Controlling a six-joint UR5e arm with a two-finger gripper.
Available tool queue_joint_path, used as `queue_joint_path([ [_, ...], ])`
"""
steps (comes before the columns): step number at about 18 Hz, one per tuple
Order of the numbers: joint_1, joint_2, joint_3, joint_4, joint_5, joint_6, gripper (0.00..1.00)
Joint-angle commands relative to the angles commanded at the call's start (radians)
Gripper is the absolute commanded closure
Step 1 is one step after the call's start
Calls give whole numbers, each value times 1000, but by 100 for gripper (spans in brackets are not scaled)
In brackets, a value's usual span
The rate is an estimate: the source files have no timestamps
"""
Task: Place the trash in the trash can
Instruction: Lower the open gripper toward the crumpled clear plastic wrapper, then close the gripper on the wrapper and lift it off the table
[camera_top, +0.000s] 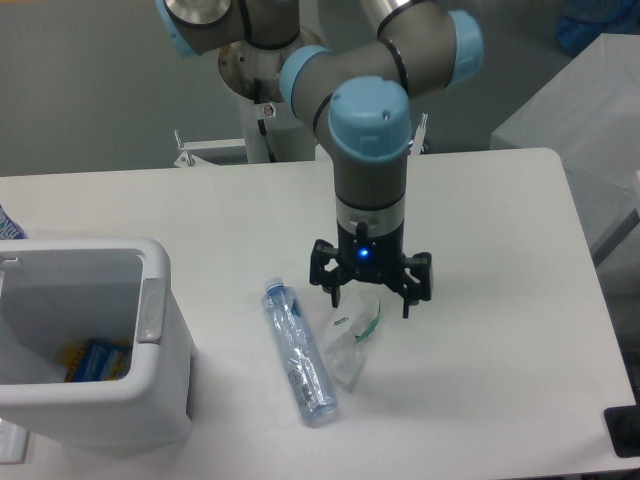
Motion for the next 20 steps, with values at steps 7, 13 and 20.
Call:
queue_joint_path([
  [7, 12, -81, -43, 25, 2, 161, 0],
  [13, 11, -118, -72, 98, 2, 163, 10],
  [20, 17, -115, -74, 95, -1, 119, 91],
])
